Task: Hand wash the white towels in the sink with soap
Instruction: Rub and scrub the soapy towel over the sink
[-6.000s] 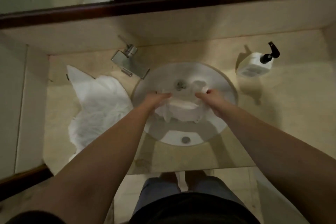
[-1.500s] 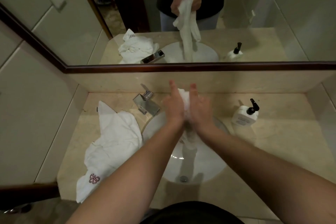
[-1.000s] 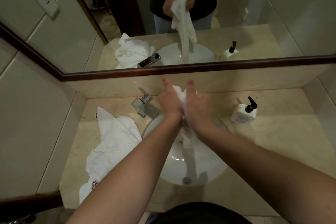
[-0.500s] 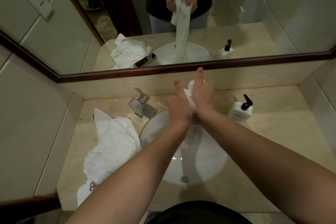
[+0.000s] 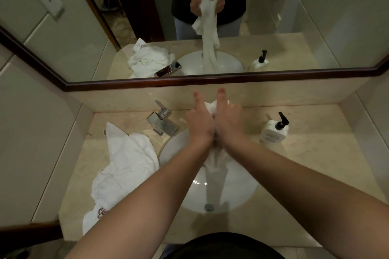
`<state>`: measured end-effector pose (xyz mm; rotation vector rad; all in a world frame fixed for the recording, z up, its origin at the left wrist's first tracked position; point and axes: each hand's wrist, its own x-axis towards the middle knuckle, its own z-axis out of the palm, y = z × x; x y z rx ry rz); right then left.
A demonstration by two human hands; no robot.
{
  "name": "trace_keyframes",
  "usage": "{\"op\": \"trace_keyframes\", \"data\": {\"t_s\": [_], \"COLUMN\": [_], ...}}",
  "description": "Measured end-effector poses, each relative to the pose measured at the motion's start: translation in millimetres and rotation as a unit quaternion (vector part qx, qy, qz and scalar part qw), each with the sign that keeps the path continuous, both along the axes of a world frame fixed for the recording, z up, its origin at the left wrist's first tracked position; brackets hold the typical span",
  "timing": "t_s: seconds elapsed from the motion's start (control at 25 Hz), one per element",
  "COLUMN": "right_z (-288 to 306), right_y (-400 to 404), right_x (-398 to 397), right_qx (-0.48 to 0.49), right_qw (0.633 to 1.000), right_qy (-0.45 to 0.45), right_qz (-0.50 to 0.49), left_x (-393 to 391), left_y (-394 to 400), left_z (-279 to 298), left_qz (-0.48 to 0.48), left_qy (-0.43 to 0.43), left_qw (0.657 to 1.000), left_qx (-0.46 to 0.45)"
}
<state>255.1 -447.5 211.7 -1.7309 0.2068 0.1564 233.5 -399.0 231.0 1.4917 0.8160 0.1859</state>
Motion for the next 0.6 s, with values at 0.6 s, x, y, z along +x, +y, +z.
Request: {"op": "trace_keyframes", "data": {"t_s": [0.6], "right_z": [13.9], "right_y": [1.7], "right_x": [-13.6], "right_qx": [0.006], "right_qw": [1.0], "right_qy": [0.004], "right_qz": [0.016], "left_x": [1.9], "left_y": [13.5], "left_z": [-5.9], "left_qz": [-0.029], "left_qy": [-0.007], "left_qw": [0.999], "left_qx": [0.043]}}
